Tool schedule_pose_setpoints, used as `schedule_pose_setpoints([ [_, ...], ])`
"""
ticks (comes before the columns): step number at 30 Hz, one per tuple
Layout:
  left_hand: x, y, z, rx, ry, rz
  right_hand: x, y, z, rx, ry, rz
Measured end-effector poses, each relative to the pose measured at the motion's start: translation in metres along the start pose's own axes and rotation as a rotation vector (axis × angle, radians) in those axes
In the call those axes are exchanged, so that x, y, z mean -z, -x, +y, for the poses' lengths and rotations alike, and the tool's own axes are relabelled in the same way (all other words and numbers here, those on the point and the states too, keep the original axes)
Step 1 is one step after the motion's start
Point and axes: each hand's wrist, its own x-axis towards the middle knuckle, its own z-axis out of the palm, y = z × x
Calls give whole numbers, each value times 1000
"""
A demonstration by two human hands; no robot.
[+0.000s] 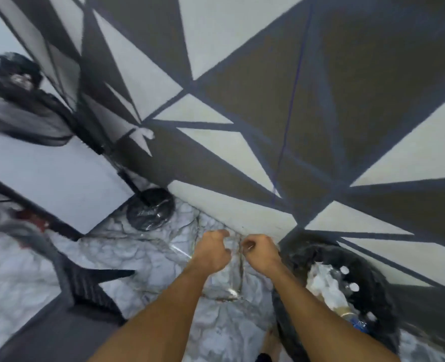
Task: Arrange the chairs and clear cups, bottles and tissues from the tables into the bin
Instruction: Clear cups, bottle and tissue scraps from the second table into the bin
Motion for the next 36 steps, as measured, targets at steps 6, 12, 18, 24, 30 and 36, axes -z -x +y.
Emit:
schedule_pose_setpoints([
  [6,94,96,-107,133,48,242,-108,34,-129,271,94,-155],
  [12,168,206,-210,296,80,498,-213,88,-256,594,140,-332],
  [18,205,310,-306,554,111,764,-327,157,-354,834,168,-582],
  [24,219,403,-400,869,161,935,-441,231,-419,995,149,-864],
  [30,252,472,-468,1095,202,1034,-546,284,-489,1142,224,-1081],
  [36,267,532,-513,1302,211,1156,-619,320,-529,1223,311,-1191],
])
